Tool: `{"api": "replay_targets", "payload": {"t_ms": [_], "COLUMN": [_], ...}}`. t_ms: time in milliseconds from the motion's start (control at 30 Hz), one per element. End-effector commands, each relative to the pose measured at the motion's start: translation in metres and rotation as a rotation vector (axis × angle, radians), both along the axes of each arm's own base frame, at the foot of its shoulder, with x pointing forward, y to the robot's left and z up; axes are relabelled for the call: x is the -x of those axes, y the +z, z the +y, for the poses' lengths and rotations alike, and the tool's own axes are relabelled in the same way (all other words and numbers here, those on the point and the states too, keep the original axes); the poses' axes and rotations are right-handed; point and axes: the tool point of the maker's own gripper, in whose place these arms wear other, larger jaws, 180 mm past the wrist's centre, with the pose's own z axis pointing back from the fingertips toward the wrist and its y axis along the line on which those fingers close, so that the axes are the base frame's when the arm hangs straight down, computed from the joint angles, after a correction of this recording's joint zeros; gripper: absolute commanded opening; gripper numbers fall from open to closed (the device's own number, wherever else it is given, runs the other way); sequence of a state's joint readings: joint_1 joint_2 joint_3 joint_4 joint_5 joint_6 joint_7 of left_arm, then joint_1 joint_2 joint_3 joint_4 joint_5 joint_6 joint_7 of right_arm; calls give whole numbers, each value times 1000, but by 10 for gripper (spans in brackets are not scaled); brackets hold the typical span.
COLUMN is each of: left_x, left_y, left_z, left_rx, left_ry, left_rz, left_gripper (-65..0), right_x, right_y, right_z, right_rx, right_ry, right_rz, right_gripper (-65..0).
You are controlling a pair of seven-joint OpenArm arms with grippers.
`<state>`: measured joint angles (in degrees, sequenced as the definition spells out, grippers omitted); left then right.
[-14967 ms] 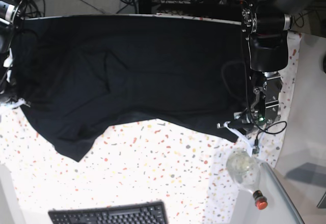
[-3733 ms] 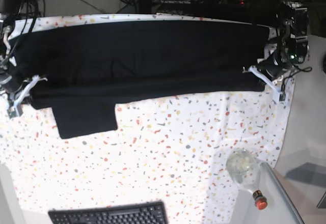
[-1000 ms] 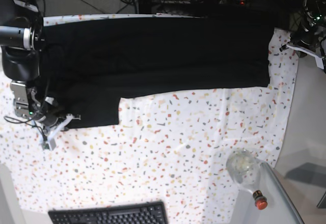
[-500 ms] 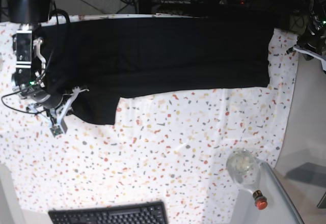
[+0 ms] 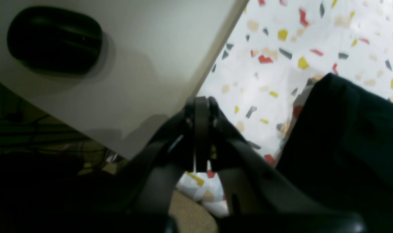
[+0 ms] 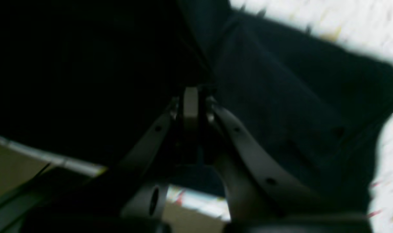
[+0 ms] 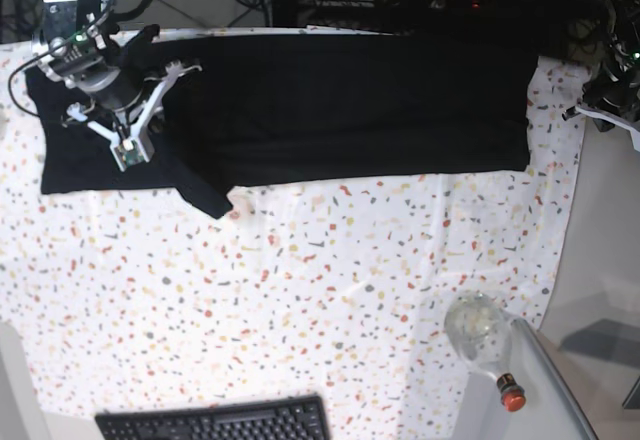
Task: Layout the t-shirt on the table in an organized manner, then fold the t-shirt properly
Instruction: 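Grasp the hanging sleeve with the right gripper and fold it onto the shirt, then press the folded sleeve flat with the right gripper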
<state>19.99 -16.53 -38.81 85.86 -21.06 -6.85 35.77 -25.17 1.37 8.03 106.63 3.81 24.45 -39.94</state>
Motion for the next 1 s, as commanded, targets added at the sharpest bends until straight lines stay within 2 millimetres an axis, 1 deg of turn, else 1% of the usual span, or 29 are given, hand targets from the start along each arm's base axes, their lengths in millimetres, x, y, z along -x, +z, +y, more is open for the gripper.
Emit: {"api": "replay_targets", "payload": {"t_ms": [0,67,133,300,400,433,567,600,667,700,733,833,867,900,967], "left_x": [-6,-7,-7,-7,-3,-1,1,1,0,0,0,-2,-4,-2,0], "left_y": [13,13,13,14,9,7,4,4,4,5,5,7,8,8,5], "left_z": [9,9,9,11,13,13,13,13,13,13,13,14,15,16,15], "left_rx": [-39,-40,-40,-45,-37,-33,-29,-29,-26,-26,-26,-34,-41,-49,-46], "left_ry": [-10,-15,-15,-13,-3,0,4,4,5,4,4,3,2,2,4], "left_rz": [-25,-23,-23,-23,-10,-4,1,1,-1,-3,-4,-18,-32,-36,-40], "left_gripper": [-650,-650,-650,-650,-650,-650,-650,-650,-650,-650,-650,-650,-650,-650,-650], "right_x": [-7,-1,3,7,9,13,25,28,30,30,25,12,9,0,-13], "right_y": [4,-7,-12,-13,-8,-7,-3,-4,-3,-2,4,28,33,38,40], "right_z": [0,0,0,1,2,5,27,33,43,45,47,49,50,51,53], "right_rx": [-8,-13,-15,-16,-12,-13,-20,-26,-41,-44,-45,-43,-44,-51,-64], "right_ry": [-4,-8,-8,-8,-3,5,73,88,114,120,125,131,132,133,131], "right_rz": [-29,7,24,32,27,32,69,77,76,71,51,-29,-47,-82,-121], "right_gripper": [-650,-650,-650,-650,-650,-650,-650,-629,-519,-486,-467,-462,-462,-462,-465]}}
